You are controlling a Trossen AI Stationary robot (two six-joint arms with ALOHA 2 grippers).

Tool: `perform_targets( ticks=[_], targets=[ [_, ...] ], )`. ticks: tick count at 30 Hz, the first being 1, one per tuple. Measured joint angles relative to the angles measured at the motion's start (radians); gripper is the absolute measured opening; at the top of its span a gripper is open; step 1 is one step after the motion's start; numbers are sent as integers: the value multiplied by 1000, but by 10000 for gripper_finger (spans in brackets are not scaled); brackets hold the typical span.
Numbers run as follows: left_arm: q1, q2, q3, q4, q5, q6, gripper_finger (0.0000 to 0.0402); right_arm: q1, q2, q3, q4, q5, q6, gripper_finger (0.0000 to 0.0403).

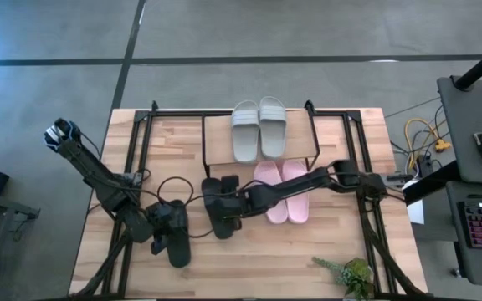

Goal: Pick and place slides into the shelf
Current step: Put the right black slide under the shelf

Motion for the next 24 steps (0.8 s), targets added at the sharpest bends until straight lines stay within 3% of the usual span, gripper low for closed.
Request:
perform_targets(
  ticks=[10, 14, 21, 24],
  targets=[
    [0, 0, 0, 5, -20, -2, 95, -23, 120, 182, -73, 67, -42, 208],
    [0, 0, 0, 4, -28, -2, 95, -24, 131, 205, -167, 83, -27, 158],
    [0, 2, -1, 4, -71, -1, 95, -24, 126, 187, -243, 132, 64, 27],
    [0, 2, -1, 4, -71, -1, 95, -16, 116, 185, -303, 231, 134, 15]
  ],
)
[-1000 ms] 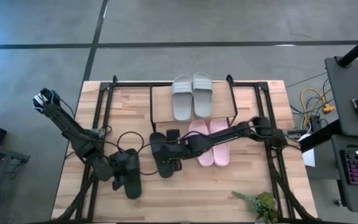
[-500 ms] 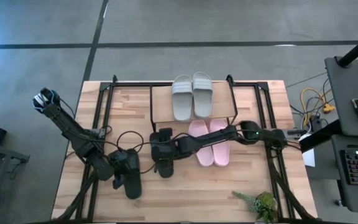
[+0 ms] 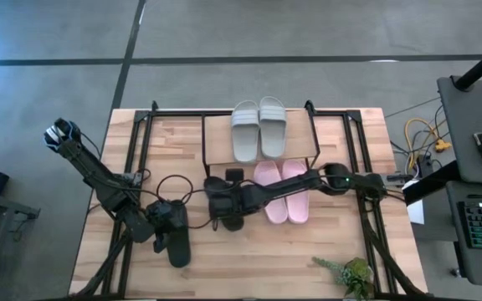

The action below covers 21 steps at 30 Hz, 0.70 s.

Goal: Pick and place slides into the shelf
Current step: Put the right black slide under the shelf

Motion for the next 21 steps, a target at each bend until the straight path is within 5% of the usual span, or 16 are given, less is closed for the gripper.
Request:
perform_targets(
  ticks=[11, 21],
  targets=[
    [0, 0, 0, -1, -11, 10, 95, 9, -38, -38, -278, 91, 272, 14],
    [0, 0, -1, 0, -11, 27, 95, 10, -40, -87, -267, 35, 313, 33]
  ],
)
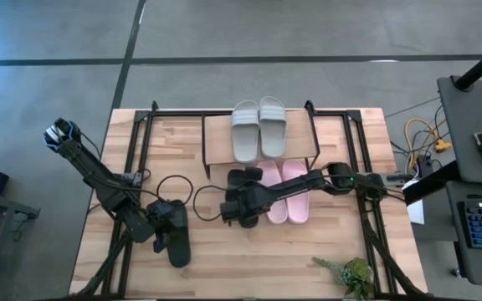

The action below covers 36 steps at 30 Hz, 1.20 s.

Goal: Pick and place slides into the shelf
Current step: Put the right black slide under the shelf, then put the black slide under the shelf

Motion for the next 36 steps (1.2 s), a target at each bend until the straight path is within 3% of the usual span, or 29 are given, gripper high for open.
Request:
perform_targets(
  ticks=[11, 20, 27, 36],
  targets=[
    [0, 0, 0, 1, 0, 0, 95, 10, -1, 38, -19, -75, 17, 154],
    [0, 0, 0, 1, 1, 0, 95, 37, -3, 138, -108, -74, 20, 190],
    [0, 0, 0, 1, 1, 1, 95, 41, -5, 252, -31, -293, 26, 163],
    [0, 0, -2, -3, 1, 9, 95, 23, 31, 265, 116, -405, -111, 43]
  ],
)
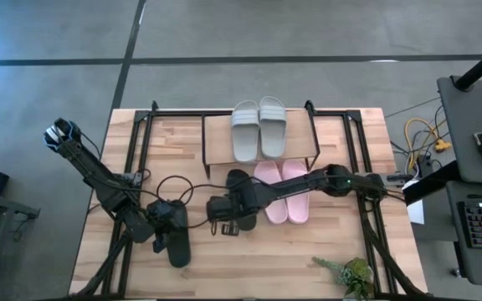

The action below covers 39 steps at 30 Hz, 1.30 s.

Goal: Pick and place slides into the shelf
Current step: Put the black slide under the shelf

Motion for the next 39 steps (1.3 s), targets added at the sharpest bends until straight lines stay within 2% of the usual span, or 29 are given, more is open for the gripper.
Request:
perform_targets(
  ticks=[2, 4, 10, 18, 27, 33, 39],
  targets=[
    [0, 0, -1, 0, 0, 0, 95, -3, 19, 0, 6, -3, -64, 19],
    [0, 0, -3, -1, 0, -2, 95, -5, 35, 0, 7, -2, -126, 12],
    [0, 0, -3, 2, 0, -10, 95, -20, 59, 0, 37, 1, -175, 12],
    [2, 0, -3, 2, 0, -10, 95, -44, 70, 0, 192, -3, -228, 13],
    [2, 0, -3, 3, 0, -12, 95, -90, 125, -2, 123, 5, -253, 13],
    [2, 0, -3, 2, -1, -12, 95, -98, 126, -2, 35, 8, -215, 13],
    [2, 0, -3, 2, -1, -11, 95, -96, 126, 1, 32, 9, -183, 13]
  ],
)
